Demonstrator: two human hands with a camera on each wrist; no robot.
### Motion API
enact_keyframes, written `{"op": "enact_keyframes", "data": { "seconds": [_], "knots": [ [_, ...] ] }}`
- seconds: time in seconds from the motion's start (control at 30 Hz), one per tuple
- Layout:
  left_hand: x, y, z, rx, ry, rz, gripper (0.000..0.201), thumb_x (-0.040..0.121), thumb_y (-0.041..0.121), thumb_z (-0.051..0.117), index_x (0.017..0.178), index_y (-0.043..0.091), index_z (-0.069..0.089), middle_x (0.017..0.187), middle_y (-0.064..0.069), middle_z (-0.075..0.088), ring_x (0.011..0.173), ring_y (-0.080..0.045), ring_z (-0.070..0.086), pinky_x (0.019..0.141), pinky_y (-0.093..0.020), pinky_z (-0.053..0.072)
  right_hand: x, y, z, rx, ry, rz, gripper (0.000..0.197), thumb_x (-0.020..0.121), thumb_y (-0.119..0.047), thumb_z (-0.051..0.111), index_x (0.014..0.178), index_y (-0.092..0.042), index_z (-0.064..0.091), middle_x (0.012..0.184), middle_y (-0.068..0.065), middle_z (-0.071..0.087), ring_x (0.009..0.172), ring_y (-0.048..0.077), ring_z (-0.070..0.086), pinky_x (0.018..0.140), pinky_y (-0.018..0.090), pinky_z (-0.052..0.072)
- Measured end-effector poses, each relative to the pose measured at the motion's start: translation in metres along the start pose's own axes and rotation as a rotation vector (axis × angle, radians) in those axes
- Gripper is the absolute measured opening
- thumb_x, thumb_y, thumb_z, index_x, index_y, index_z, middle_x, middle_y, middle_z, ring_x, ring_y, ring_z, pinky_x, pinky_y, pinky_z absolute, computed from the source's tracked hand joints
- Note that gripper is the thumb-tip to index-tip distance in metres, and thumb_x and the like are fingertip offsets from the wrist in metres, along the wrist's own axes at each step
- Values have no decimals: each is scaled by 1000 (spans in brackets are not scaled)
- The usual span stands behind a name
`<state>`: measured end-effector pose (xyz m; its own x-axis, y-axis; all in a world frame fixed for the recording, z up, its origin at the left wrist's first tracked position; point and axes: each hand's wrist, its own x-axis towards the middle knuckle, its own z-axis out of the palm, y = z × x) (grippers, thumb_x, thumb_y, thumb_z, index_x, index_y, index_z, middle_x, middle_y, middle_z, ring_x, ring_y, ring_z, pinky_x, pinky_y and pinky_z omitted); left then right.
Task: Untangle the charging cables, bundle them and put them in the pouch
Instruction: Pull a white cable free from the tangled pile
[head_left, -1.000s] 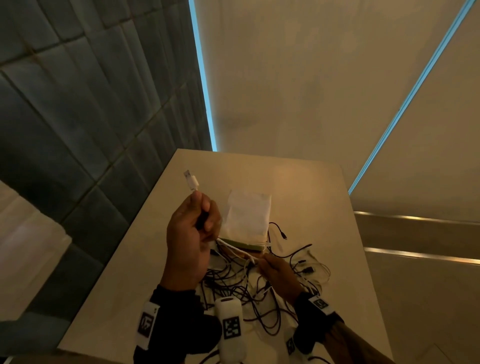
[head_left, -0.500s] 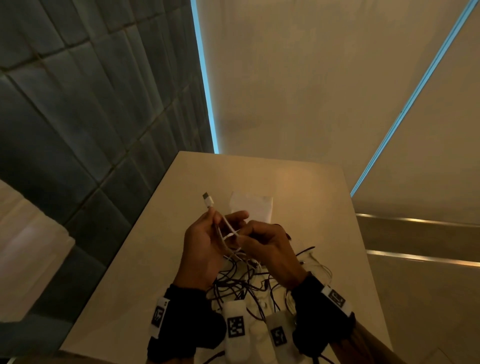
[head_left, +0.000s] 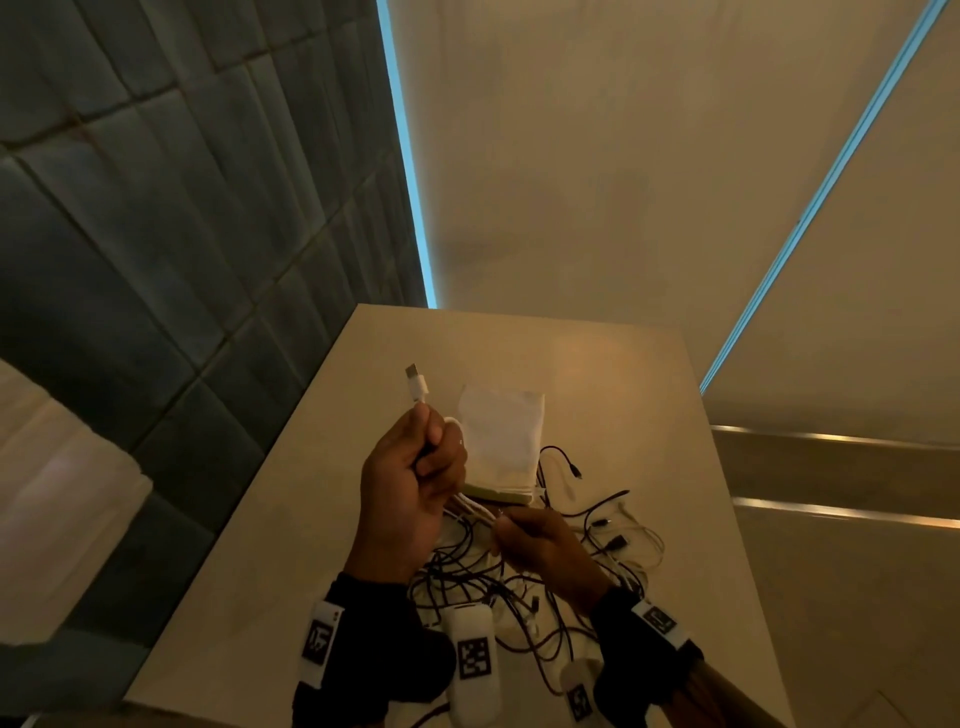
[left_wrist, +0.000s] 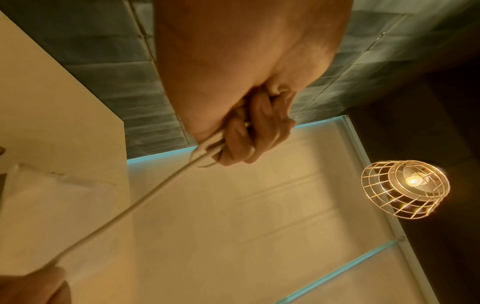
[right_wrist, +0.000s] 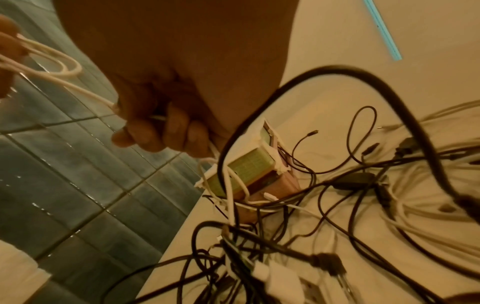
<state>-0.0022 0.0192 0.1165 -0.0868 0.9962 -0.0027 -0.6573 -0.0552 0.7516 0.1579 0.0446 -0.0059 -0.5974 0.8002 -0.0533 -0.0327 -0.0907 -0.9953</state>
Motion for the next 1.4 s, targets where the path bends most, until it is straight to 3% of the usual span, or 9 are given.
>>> {"op": "enact_keyframes", "data": {
  "seconds": [0.3, 0.5, 0.73, 0.9, 0.97, 1.03, 1.17, 1.3, 1.4],
  "knots": [
    [-9, 15, -2, 26, 91, 109, 36, 100, 22, 30, 67, 13, 42, 51, 4, 29, 42, -7, 18, 42, -24, 12, 7, 24, -1, -129, 78, 48, 29, 100, -10, 46, 74, -6, 58, 67, -4, 47, 60, 2, 43, 60, 13, 37],
    [-14, 20, -7, 82, 133, 119, 35, 101, 23, 31, 69, 13, 42, 51, 3, 29, 42, -8, 17, 41, -23, 12, 10, 30, -3, -287, 164, 62, 28, 94, -24, 51, 71, -11, 60, 68, 5, 51, 64, 12, 47, 62, 32, 39],
    [-11, 7, -7, 358, 366, 38, 36, 103, 22, 32, 71, 12, 43, 48, -3, 49, 36, -8, 25, 35, -18, 21, 19, -52, 1, -36, 324, -96, 19, 93, -9, 59, 83, 8, 61, 61, 3, 53, 56, 16, 48, 51, 25, 41],
    [-6, -5, -4, 427, 454, -77, 36, 103, 26, 33, 69, 15, 41, 77, -20, 64, 46, -15, 39, 41, -22, 27, 13, -105, 19, 73, 146, -250, 12, 91, 6, 56, 80, 12, 56, 59, -9, 58, 54, 1, 52, 55, 15, 43],
    [-7, -1, 1, 383, 415, -89, 38, 103, 28, 35, 68, 15, 44, 84, -18, 66, 58, -18, 51, 49, -24, 37, 9, -112, 24, 108, 62, -244, 13, 89, 11, 55, 78, 6, 58, 68, -4, 67, 58, 4, 59, 58, 17, 48],
    [-8, 3, 6, 250, 325, -84, 40, 102, 29, 34, 67, 15, 46, 85, -16, 70, 67, -20, 56, 57, -27, 46, 7, -108, 26, 93, 32, -226, 14, 87, 9, 60, 74, 6, 58, 74, 23, 65, 63, 22, 58, 64, 31, 47],
    [-9, 5, 13, -9, 182, -59, 37, 101, 28, 33, 69, 13, 43, 61, -6, 49, 60, -19, 47, 75, -35, 49, 7, -84, 15, 60, 73, -154, 9, 82, 4, 69, 74, 1, 65, 64, 7, 63, 61, 15, 55, 59, 24, 47],
    [-10, 1, 14, -18, 118, -15, 35, 101, 26, 34, 69, 14, 42, 59, -2, 43, 46, -12, 33, 52, -25, 33, 7, -54, 3, 25, 67, -126, 17, 90, -10, 64, 75, 0, 67, 67, 13, 56, 62, 19, 49, 59, 24, 43],
    [-8, 3, 11, 4, 85, 14, 36, 102, 25, 32, 69, 14, 43, 57, -1, 44, 42, -9, 23, 48, -26, 18, 2, -29, 1, -12, 57, -77, 26, 95, -19, 57, 78, -2, 67, 64, 11, 48, 58, 17, 43, 55, 24, 37]
  ]
}}
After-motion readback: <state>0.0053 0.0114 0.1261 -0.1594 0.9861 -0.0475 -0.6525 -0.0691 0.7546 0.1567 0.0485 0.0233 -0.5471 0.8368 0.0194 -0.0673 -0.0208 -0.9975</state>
